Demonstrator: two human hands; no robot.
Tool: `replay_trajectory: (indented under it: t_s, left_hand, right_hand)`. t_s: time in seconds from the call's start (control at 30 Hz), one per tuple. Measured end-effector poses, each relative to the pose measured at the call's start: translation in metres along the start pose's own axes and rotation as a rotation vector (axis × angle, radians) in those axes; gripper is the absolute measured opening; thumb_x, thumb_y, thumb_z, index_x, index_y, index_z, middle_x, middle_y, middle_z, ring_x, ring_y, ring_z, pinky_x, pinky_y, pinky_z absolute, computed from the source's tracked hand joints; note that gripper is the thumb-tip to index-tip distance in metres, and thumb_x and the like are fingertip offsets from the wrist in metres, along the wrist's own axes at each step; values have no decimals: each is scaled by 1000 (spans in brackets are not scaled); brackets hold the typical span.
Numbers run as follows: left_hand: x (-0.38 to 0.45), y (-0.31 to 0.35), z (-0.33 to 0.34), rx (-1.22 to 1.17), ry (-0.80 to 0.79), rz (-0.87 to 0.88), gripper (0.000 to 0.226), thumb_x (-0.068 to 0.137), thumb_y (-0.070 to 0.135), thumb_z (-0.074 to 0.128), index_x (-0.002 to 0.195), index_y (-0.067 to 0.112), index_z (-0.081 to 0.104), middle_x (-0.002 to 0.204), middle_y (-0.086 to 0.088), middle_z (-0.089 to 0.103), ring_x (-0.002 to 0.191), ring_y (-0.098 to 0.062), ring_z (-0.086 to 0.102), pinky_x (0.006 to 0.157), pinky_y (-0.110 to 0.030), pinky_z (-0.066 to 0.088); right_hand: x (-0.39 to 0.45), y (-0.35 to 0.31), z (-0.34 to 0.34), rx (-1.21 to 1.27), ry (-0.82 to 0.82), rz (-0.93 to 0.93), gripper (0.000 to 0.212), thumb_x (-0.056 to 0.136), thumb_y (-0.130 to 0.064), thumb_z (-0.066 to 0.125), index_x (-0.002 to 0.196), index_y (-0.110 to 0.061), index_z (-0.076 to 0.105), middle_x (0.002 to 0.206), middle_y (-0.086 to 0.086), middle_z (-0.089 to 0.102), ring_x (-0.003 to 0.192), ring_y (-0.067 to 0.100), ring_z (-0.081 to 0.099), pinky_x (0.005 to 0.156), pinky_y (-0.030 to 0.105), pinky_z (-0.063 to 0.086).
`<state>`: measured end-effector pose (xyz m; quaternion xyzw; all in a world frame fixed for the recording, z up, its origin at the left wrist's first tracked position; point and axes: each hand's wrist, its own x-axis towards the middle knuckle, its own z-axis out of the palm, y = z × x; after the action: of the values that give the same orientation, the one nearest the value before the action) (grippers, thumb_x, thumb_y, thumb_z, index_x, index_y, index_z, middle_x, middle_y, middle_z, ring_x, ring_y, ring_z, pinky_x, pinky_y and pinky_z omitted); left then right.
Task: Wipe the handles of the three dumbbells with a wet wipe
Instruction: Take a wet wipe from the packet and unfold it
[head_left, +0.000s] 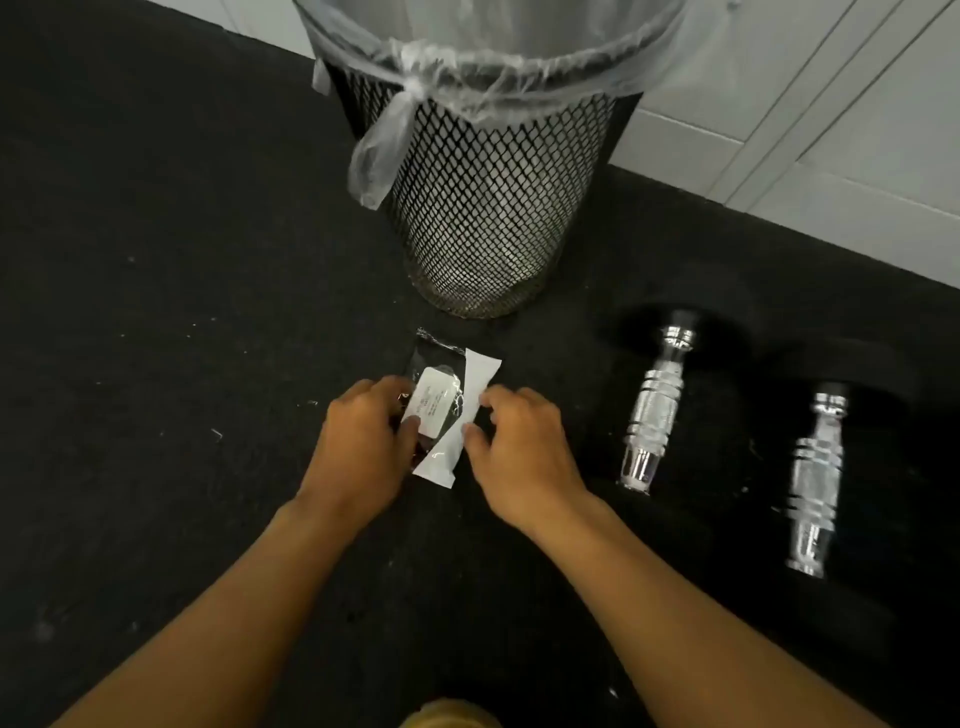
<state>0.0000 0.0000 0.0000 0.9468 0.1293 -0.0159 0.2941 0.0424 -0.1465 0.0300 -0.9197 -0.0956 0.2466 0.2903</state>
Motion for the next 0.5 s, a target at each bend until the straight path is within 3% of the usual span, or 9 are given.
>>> replay_trajectory:
  t_s: [0.13, 0.27, 0.4, 0.5]
  left_hand:
    - [15, -13, 7, -20, -76, 4, 40, 86, 0, 55, 122, 16, 59, 89, 0, 51, 69, -1, 46, 59, -7, 33]
    - [30, -23, 10, -49, -84, 9, 42, 90, 1, 46, 129, 15, 54, 88, -3, 59, 72, -8, 55, 62, -7, 37]
    - [40, -23, 8, -184, -134, -133, 42, 92, 1, 43, 127, 21, 56, 62, 7, 58, 49, -3, 56, 50, -8, 42]
    - [42, -28, 6, -302, -160, -226, 36, 94, 8, 46, 124, 23, 59, 62, -3, 63, 46, -8, 58, 48, -17, 48]
  right_hand:
    - [32, 0, 21, -11, -51, 44, 46, 94, -31, 50, 137, -18, 38, 131, 8, 40, 115, 20, 47, 86, 26, 41]
    - [49, 2, 34, -11, -14, 26, 52, 93, -33, 52, 141, -25, 33, 132, 6, 33, 115, 20, 46, 90, 29, 43]
    - [56, 1, 37, 12, 54, -58, 22, 91, -27, 56, 113, -25, 58, 115, 1, 40, 103, 17, 49, 86, 31, 48]
    - [48, 1, 36, 27, 97, -126, 8, 92, -26, 55, 94, -21, 61, 99, -5, 40, 95, 13, 48, 81, 29, 47]
